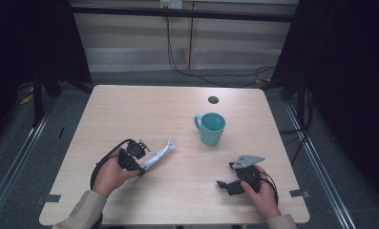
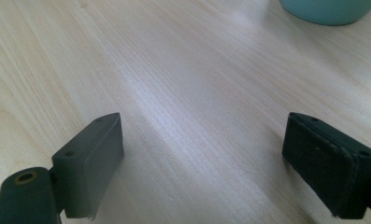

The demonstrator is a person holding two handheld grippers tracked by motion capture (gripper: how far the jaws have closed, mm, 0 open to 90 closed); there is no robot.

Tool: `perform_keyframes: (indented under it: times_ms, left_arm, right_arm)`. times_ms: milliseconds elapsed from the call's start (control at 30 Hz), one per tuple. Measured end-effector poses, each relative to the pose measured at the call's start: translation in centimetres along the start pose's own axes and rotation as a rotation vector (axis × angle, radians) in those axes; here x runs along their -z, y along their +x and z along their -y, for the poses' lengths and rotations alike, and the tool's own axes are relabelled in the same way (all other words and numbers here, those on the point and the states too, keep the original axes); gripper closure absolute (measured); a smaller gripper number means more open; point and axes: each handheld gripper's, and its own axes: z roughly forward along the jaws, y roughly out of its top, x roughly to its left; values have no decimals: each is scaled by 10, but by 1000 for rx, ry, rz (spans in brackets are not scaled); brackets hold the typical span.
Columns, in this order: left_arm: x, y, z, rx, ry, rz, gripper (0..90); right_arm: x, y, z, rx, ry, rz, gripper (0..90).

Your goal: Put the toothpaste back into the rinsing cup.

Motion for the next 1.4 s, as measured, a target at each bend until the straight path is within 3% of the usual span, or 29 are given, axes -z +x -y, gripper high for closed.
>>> perform_keyframes:
  times_ms: [267, 533, 700, 800, 967, 1100, 1400]
  left_arm:
    - [12, -11, -2, -10, -83, 11, 730]
    - [13, -17, -5, -11, -156, 30, 730]
    - [10, -21, -8, -12, -198, 43, 730]
    - [9, -22, -10, -8, -215, 52, 730]
    - [5, -28, -15, -18, -238, 65, 730]
    - [6, -32, -18, -32, -251, 65, 730]
    - [13, -40, -23, -45, -305, 78, 731]
  right_arm:
    - [0, 0, 0, 0, 0, -1, 117]
    - [0, 0, 0, -14, -8, 9, 145]
    - [2, -5, 0, -91, -46, -37, 160]
    - [5, -6, -4, -101, -74, -48, 165]
    - [10, -9, -14, -157, -131, -83, 174]
    - [13, -9, -21, -147, -150, -86, 181]
    - [14, -8, -39, -197, -202, -142, 183]
